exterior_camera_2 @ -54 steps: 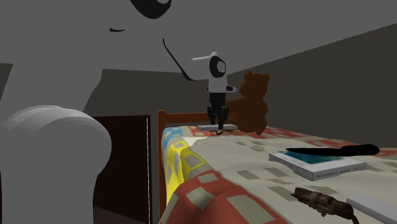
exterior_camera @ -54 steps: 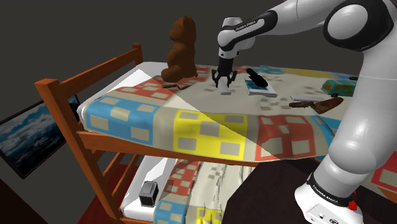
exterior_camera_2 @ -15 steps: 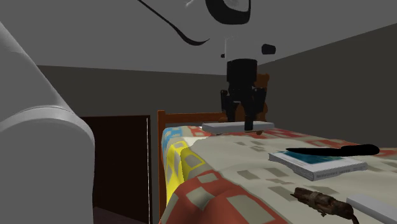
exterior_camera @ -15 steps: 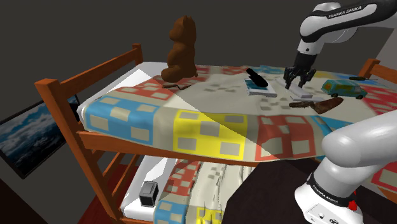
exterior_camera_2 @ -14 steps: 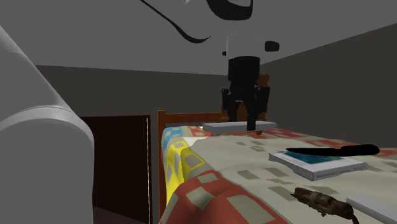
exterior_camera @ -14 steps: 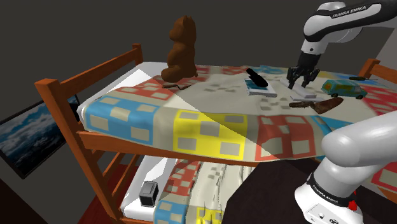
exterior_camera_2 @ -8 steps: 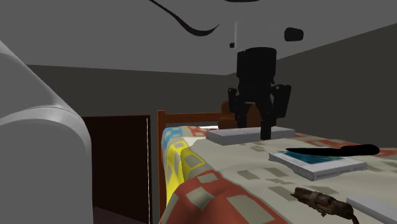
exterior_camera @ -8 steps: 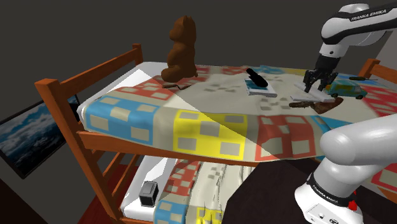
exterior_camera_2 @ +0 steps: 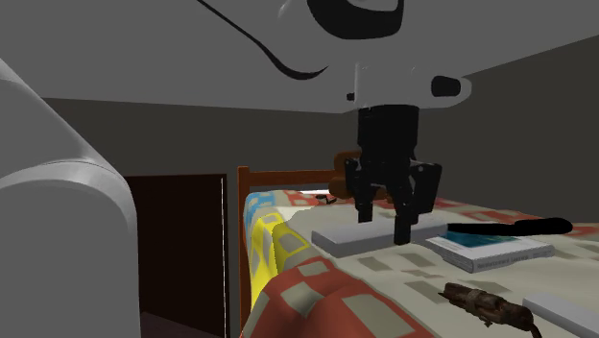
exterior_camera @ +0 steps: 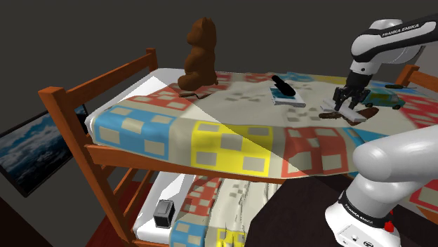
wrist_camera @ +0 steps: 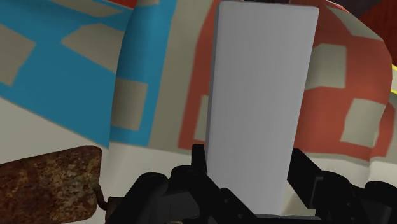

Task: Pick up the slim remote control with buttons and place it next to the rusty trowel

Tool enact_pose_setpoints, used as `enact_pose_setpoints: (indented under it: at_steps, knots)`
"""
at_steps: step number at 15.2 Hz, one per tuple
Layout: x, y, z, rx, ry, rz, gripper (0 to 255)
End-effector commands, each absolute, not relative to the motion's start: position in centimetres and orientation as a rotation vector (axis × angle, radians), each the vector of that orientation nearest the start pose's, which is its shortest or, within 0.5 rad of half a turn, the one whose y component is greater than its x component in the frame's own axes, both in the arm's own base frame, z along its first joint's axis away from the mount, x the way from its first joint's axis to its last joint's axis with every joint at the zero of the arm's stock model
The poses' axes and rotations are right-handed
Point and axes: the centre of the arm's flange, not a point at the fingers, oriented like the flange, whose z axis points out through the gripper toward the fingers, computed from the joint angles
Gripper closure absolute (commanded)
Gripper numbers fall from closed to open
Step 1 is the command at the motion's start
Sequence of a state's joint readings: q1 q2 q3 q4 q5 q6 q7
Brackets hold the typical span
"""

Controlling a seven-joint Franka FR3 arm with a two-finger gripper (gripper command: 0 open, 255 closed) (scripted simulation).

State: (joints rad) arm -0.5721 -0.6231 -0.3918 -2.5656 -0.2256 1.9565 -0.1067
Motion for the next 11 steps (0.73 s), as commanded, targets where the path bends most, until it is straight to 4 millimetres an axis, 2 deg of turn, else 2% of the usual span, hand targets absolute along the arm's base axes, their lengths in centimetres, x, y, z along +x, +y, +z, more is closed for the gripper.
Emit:
enact_pose_setpoints:
  at_steps: [1,11]
  knots:
    - [19.6,-31.1,44.1,-2.932,1.07,0.003,255]
    - [19.6,-31.1,38.8,-2.932,1.07,0.003,255]
